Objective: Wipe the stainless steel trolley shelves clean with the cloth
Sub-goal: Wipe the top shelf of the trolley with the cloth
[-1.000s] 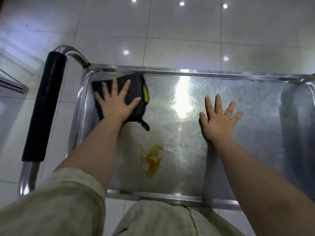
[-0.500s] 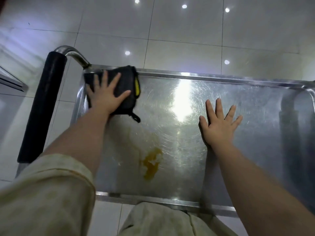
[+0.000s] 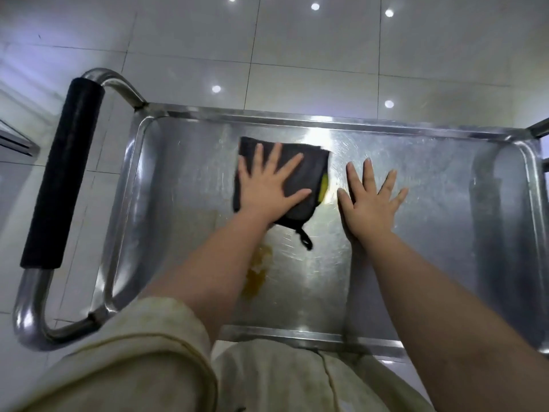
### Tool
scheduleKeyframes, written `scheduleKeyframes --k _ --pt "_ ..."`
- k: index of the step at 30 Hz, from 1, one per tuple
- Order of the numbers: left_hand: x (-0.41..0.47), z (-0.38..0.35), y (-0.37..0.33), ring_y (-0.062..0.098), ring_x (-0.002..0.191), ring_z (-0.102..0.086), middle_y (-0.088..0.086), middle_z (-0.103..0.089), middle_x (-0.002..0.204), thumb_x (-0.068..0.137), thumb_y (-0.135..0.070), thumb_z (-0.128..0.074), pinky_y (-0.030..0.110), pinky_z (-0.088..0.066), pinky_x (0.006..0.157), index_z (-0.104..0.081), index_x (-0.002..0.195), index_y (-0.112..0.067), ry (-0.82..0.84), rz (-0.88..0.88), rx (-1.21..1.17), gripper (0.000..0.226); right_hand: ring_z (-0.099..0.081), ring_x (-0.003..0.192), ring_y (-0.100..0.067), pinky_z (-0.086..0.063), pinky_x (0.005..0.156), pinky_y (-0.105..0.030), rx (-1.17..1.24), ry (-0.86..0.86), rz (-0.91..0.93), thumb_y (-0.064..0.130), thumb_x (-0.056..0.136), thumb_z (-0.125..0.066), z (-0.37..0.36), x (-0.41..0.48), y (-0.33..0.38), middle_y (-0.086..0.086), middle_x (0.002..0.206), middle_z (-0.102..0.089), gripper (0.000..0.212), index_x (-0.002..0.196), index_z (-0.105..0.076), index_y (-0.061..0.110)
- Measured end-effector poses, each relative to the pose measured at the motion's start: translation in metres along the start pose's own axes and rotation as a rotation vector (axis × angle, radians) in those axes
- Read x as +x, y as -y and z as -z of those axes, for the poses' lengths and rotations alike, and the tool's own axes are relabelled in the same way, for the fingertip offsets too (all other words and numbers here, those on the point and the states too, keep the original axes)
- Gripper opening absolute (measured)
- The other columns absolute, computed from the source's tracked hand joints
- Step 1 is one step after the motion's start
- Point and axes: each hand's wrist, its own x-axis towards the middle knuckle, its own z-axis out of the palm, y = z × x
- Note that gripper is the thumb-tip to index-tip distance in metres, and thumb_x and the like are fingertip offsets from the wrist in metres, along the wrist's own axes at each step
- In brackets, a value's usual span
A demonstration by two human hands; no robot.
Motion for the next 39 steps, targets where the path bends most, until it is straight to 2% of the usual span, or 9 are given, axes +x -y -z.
scheduleKeyframes --k 5,8,12,17,23,26,33,36,39 --pt "-0.05 0.002 0.152 0.033 0.15 0.002 -0.001 -0.001 0.165 0.073 -0.092 -0.006 0.067 -0.002 0.114 0.0 0.15 -0.054 -0.068 0.436 -0.057 0.086 0.024 0.145 -0.038 0.014 0.111 -0.067 -0.033 0.023 -0.003 0.061 0.097 -0.011 0.001 0.0 -0.001 0.011 0.162 0.019 0.06 0.151 0.012 0.048" --pt "-0.069 -0.003 0.166 0.032 0.15 0.009 -0.001 0.003 0.165 0.071 -0.093 0.002 0.065 0.006 0.114 0.003 0.15 -0.053 -0.043 0.53 -0.045 0.088 0.021 0.146 -0.039 0.014 0.111 -0.066 0.012 0.029 0.019 0.057 0.1 -0.018 0.005 -0.001 0.002 0.009 0.163 0.014 0.059 0.153 0.004 0.045" --pt "-0.058 -0.008 0.112 0.036 0.149 0.008 0.0 0.005 0.165 0.077 -0.089 -0.004 0.065 0.007 0.114 0.005 0.15 -0.052 -0.067 0.408 -0.054 0.083 0.008 0.149 -0.037 0.002 0.114 -0.065 0.019 0.042 0.07 0.051 0.101 -0.023 0.002 -0.034 -0.015 0.005 0.165 0.002 0.058 0.155 -0.005 0.039" --pt "-0.047 -0.017 0.013 0.039 0.149 0.01 0.001 0.009 0.165 0.078 -0.088 -0.004 0.066 0.009 0.113 0.008 0.15 -0.052 -0.058 0.187 -0.051 0.081 0.02 0.143 -0.047 0.009 0.115 -0.063 0.01 0.06 -0.12 0.068 0.09 0.002 -0.023 -0.087 -0.04 0.001 0.159 0.027 0.065 0.15 0.018 0.045" --pt "-0.058 -0.033 -0.106 0.038 0.148 0.013 -0.001 0.007 0.165 0.081 -0.085 -0.01 0.066 0.014 0.111 0.0 0.152 -0.052 0.004 -0.004 -0.04 0.078 0.015 0.144 -0.049 0.004 0.114 -0.065 0.018 -0.02 -0.114 0.049 0.102 -0.017 -0.029 -0.087 -0.039 -0.003 0.164 0.012 0.058 0.155 0.001 0.038" --pt "-0.06 -0.03 -0.07 0.034 0.149 0.011 -0.004 0.005 0.165 0.079 -0.087 -0.014 0.065 0.009 0.113 -0.001 0.15 -0.055 -0.014 0.012 -0.026 0.079 0.019 0.144 -0.046 0.009 0.114 -0.063 0.01 -0.023 -0.098 0.055 0.1 -0.011 -0.027 -0.088 -0.039 0.0 0.163 0.017 0.058 0.153 0.009 0.042" --pt "-0.105 -0.014 0.112 0.033 0.15 0.004 -0.004 0.003 0.165 0.075 -0.089 -0.012 0.064 0.001 0.115 0.001 0.149 -0.057 -0.022 0.291 -0.033 0.082 0.023 0.143 -0.046 0.012 0.113 -0.063 0.042 -0.035 -0.083 0.058 0.097 -0.006 -0.029 -0.087 -0.032 0.0 0.162 0.02 0.059 0.151 0.015 0.044" --pt "-0.102 -0.016 0.102 0.036 0.149 0.008 -0.002 0.005 0.165 0.074 -0.09 -0.009 0.065 0.004 0.115 0.004 0.149 -0.056 -0.016 0.319 -0.034 0.083 0.021 0.143 -0.048 0.012 0.112 -0.065 0.029 -0.03 -0.09 0.059 0.095 -0.002 -0.03 -0.083 -0.03 -0.002 0.163 0.019 0.061 0.152 0.014 0.043" --pt "-0.082 -0.025 0.038 0.039 0.148 0.011 0.0 0.009 0.165 0.072 -0.092 -0.003 0.067 0.008 0.112 0.008 0.148 -0.055 -0.007 0.209 -0.03 0.086 0.017 0.143 -0.05 0.012 0.112 -0.065 0.016 -0.029 -0.103 0.058 0.095 0.0 -0.032 -0.083 -0.031 -0.004 0.163 0.015 0.062 0.153 0.011 0.04"
